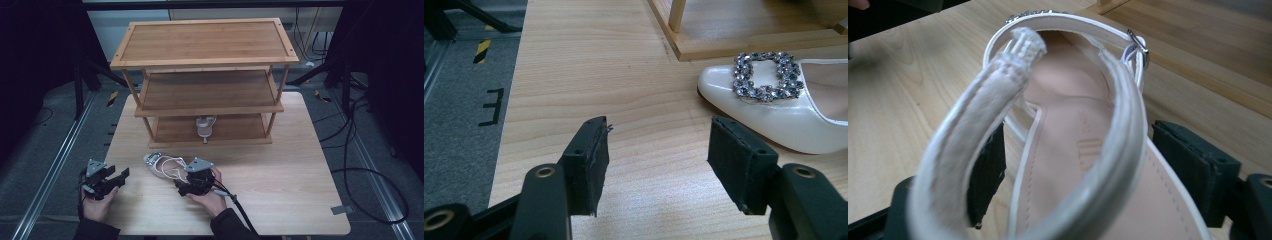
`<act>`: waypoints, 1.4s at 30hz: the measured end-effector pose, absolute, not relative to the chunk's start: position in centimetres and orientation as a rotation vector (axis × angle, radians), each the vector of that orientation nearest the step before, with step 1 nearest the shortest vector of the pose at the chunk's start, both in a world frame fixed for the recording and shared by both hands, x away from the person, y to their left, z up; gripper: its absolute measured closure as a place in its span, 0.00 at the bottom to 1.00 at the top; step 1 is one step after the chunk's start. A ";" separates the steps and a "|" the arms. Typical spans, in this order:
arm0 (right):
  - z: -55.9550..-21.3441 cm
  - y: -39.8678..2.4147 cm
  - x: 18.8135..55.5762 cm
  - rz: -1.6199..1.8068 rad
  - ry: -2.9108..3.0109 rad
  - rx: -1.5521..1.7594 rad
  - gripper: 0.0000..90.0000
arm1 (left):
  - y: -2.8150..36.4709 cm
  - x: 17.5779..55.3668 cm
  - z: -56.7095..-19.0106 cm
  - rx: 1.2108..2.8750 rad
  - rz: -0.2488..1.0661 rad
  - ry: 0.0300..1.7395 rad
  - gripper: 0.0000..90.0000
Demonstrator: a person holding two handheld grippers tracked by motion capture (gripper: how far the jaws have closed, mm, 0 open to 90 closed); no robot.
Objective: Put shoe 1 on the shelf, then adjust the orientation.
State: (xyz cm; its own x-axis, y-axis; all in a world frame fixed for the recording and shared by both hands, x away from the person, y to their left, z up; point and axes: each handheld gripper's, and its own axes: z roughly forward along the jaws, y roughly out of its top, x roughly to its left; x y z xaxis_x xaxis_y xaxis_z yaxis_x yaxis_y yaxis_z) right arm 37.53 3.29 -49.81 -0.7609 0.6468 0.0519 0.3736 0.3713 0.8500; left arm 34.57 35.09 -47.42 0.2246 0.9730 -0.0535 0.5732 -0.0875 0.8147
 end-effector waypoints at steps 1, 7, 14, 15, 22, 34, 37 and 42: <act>-49.9 3.4 37.7 1.336 2.344 0.899 0.27 | 35.1 34.6 -47.4 1.759 0.683 1.441 0.45; -50.3 3.5 38.1 1.364 2.342 0.903 0.35 | 34.9 34.7 -47.5 1.765 0.684 1.438 0.45; -50.2 3.3 38.1 1.403 2.341 0.908 0.41 | 35.0 34.7 -47.4 1.763 0.685 1.442 0.45; -50.2 3.3 38.1 1.409 2.339 0.911 0.42 | 35.0 34.7 -47.5 1.763 0.685 1.442 0.45; -49.9 3.3 37.5 1.429 2.297 0.916 0.43 | 35.1 34.7 -47.5 1.762 0.683 1.442 0.46; -47.9 1.6 36.6 1.492 2.212 0.910 0.44 | 34.9 34.7 -47.4 1.766 0.691 1.440 0.46; -47.3 0.9 36.3 1.496 2.191 0.909 0.44 | 34.9 34.7 -47.4 1.766 0.692 1.440 0.46; -46.5 -0.9 36.0 1.513 2.130 0.948 0.44 | 34.9 34.7 -47.4 1.765 0.692 1.440 0.46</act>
State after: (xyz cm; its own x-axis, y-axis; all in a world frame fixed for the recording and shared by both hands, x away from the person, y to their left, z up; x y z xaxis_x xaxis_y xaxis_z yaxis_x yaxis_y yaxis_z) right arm 36.03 -0.92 -46.48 -0.7100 0.6987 0.0877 0.3131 0.2017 0.9280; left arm 34.67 34.90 -47.36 0.2232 0.9737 -0.0456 0.5727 -0.0932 0.8145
